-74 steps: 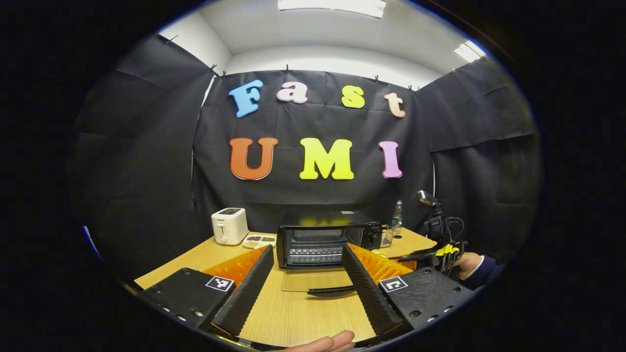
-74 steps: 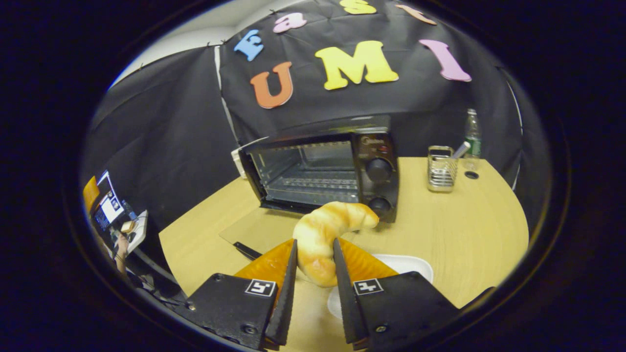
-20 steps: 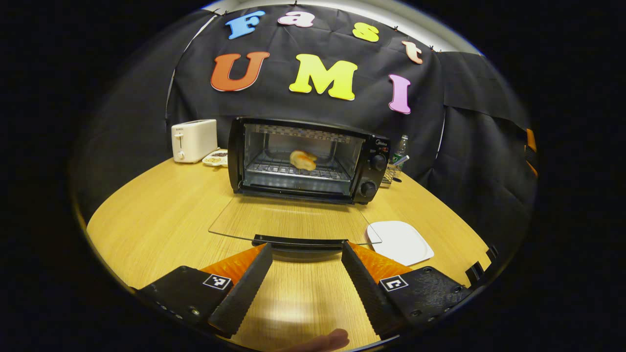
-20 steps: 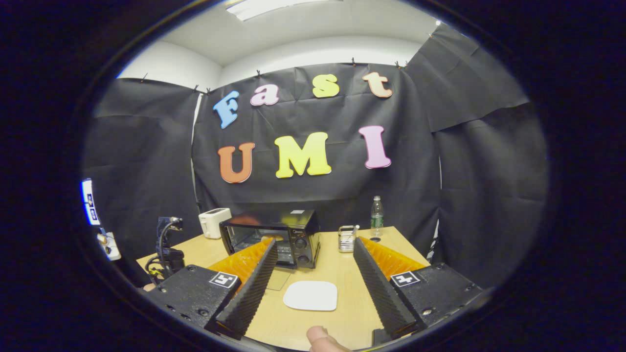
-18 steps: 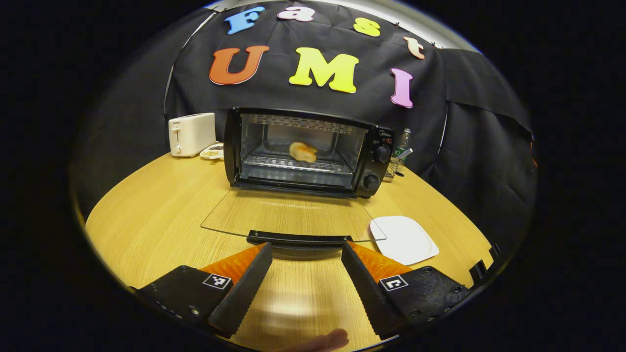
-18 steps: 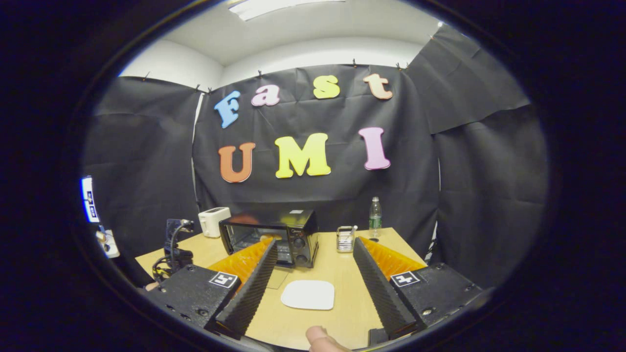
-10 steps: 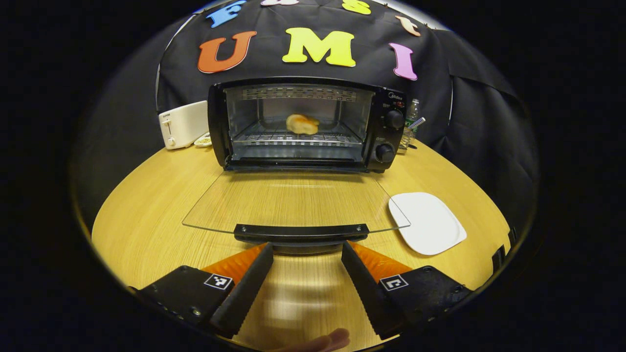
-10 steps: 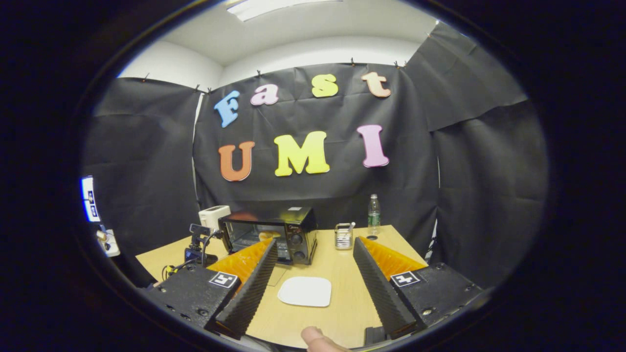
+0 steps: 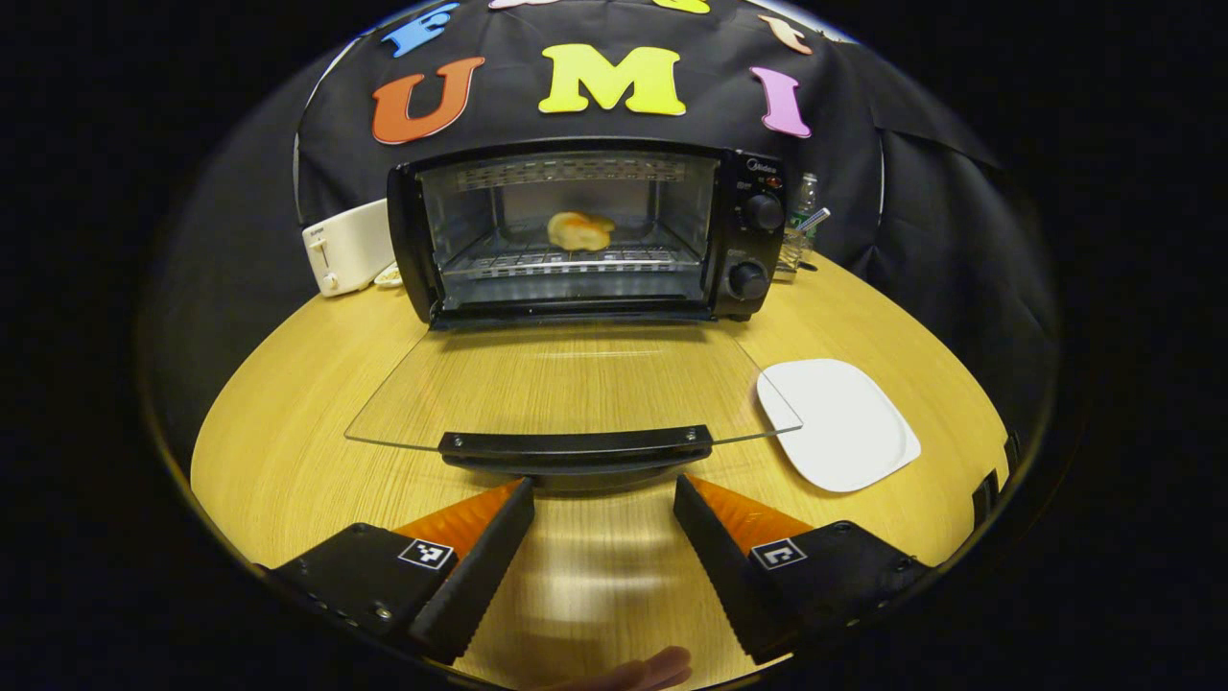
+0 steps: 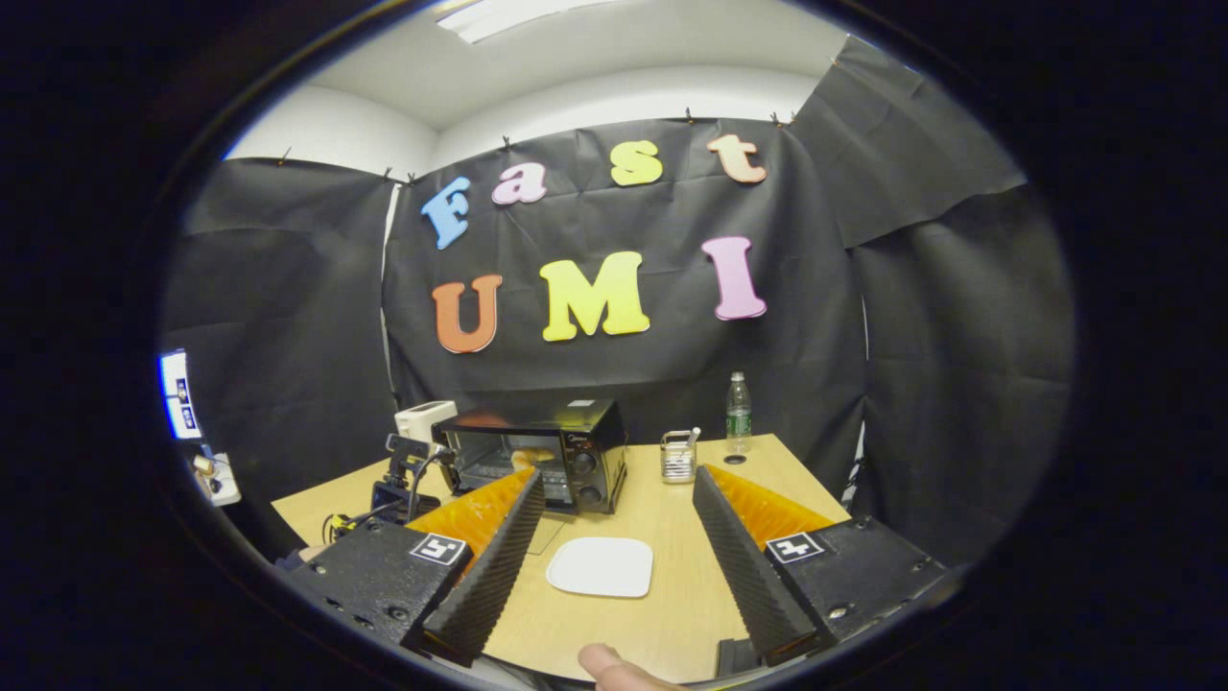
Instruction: Open the electric oven with the left hand, put the food in, and close the electric oven.
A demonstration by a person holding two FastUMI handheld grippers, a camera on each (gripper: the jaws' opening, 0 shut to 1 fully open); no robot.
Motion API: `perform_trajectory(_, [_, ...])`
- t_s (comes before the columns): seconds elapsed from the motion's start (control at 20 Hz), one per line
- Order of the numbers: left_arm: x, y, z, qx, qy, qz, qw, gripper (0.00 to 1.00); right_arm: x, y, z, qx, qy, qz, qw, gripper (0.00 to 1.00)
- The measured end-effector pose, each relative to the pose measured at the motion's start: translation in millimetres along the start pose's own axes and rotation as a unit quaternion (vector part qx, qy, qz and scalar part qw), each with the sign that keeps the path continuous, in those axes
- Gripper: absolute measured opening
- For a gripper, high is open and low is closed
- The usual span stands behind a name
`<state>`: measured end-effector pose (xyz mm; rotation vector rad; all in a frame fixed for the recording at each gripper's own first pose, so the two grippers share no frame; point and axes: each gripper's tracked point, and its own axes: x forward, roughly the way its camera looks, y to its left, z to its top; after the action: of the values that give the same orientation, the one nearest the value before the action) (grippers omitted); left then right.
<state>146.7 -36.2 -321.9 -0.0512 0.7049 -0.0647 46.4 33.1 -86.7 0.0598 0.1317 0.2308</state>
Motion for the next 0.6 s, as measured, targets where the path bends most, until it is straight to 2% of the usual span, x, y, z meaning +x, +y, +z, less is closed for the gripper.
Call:
perform_trajectory(0.15, [5.8, 0.6, 2.7, -0.013, 0.004, -0.004, 1.000, 0.98, -1.9, -2.9, -0.3, -0.002, -0.001, 0.001, 1.000, 0.96])
perform_trajectory(0.35, [3.8, 1.2, 8.4, 0.002, 0.005, 0.004, 1.000, 0.98, -8.1, -6.1, 1.1, 0.003, 0.005, -0.001, 1.000, 0.96])
perform_trajectory(0.6, [-13.9, 0.2, 35.4, 0.001, -0.020, 0.002, 1.000, 0.97, -9.2, -7.2, 7.2, 0.001, 0.003, 0.002, 1.000, 0.96])
